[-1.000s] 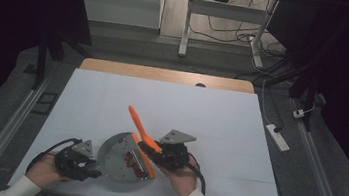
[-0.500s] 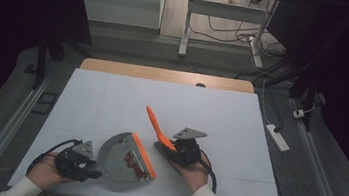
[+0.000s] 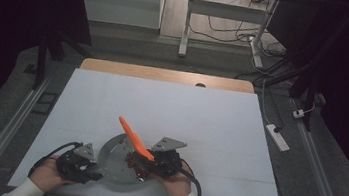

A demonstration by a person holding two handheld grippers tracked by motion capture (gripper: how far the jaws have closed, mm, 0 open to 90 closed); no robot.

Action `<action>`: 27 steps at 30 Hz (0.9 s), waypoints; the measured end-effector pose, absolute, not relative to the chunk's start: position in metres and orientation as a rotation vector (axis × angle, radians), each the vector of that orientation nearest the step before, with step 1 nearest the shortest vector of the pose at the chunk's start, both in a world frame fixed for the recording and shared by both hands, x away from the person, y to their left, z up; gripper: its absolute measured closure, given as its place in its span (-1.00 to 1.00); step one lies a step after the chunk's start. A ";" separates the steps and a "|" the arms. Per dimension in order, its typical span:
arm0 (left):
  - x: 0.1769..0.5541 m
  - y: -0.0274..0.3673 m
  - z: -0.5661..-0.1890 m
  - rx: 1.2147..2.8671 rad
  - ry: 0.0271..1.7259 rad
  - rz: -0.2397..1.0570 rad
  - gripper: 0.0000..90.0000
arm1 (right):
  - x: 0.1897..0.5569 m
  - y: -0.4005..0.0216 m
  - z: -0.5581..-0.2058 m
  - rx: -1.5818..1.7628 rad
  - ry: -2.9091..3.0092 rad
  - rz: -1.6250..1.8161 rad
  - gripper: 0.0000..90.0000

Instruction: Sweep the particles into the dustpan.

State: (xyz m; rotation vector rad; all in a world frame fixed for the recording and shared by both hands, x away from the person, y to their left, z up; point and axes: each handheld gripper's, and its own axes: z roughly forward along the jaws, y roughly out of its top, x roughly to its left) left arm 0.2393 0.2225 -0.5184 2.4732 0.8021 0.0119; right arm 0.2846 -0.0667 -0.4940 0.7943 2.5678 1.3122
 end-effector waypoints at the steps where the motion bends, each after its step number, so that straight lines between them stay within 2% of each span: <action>1: 0.239 0.223 -0.518 2.465 0.805 0.015 0.37 | 0.285 -0.066 -0.494 0.802 2.576 1.343 0.55; 6: 0.236 0.222 -0.522 2.424 0.813 0.030 0.37 | 0.291 -0.077 -0.486 0.849 2.498 1.466 0.55; 17: 0.234 0.217 -0.527 2.350 0.838 0.101 0.37 | 0.322 -0.128 -0.471 1.019 2.315 1.472 0.55; 27: 0.235 0.220 -0.524 2.293 0.864 0.136 0.38 | 0.327 -0.139 -0.468 1.016 2.302 1.437 0.55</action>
